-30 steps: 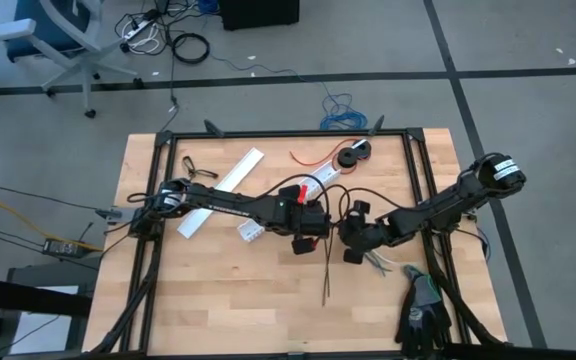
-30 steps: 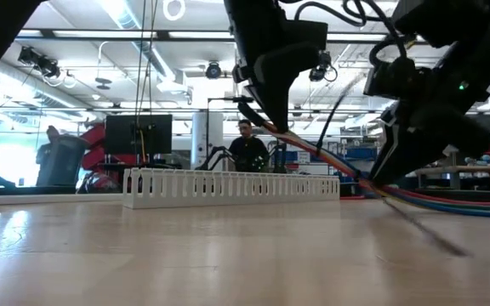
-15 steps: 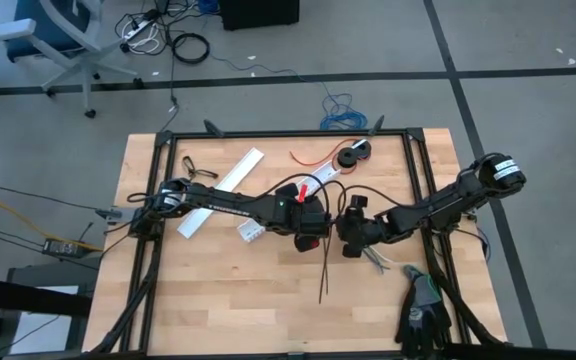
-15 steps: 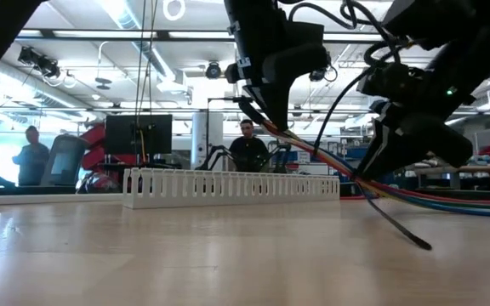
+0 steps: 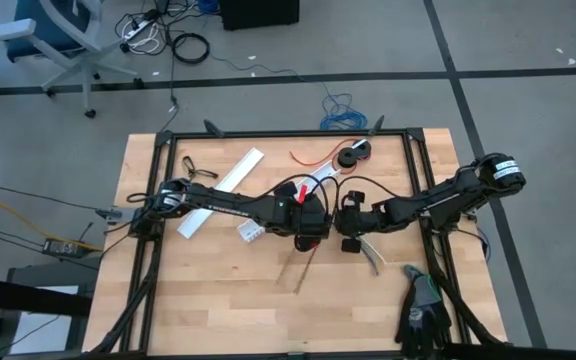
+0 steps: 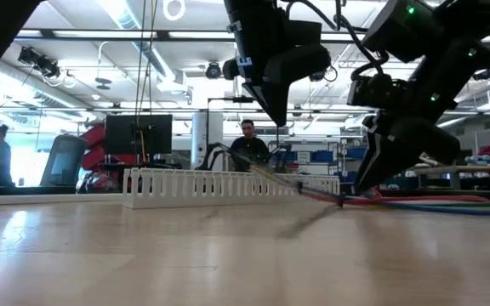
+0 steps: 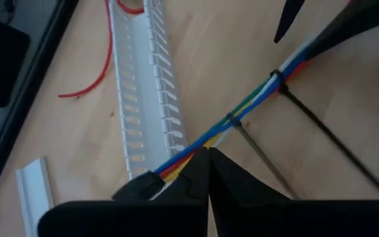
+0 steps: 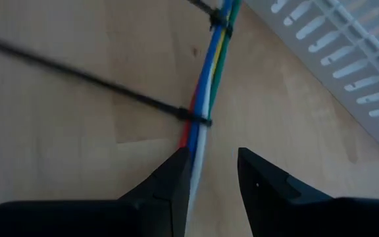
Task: Ziptie cables
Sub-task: Put the ziptied cables into the white cable duct
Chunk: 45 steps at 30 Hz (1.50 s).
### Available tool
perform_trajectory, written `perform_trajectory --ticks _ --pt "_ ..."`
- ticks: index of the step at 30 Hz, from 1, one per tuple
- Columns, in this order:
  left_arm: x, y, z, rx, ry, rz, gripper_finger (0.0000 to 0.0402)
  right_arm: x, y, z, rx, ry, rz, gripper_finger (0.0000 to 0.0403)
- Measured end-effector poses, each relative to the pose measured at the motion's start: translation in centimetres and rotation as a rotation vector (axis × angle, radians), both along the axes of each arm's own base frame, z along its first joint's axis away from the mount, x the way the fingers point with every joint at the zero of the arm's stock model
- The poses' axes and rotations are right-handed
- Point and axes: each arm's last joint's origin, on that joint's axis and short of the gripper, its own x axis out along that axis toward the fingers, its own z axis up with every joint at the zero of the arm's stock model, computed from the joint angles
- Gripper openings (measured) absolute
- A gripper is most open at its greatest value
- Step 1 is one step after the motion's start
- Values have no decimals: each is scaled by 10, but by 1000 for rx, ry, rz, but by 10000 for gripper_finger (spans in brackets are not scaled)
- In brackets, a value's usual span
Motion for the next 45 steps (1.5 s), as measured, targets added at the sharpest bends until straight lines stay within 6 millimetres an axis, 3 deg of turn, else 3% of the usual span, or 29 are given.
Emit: perform_trajectory --ticks 12,23,27,35,45 --pt "-1 -8 1 45 -7 -3 3 -22 -7 -29 105 -13 -58 113" --pt "0 -9 1 69 96 -198 9 -22 -7 -18 119 -40 -10 113" --pt "6 -11 -10 33 70 -303 16 -25 -7 -8 139 -70 -2 113" --pt "9 15 -41 -173 85 -445 62 -34 -7 9 196 -111 27 113" --pt "7 37 -41 -174 153 -560 142 -36 -7 11 209 -115 19 113"
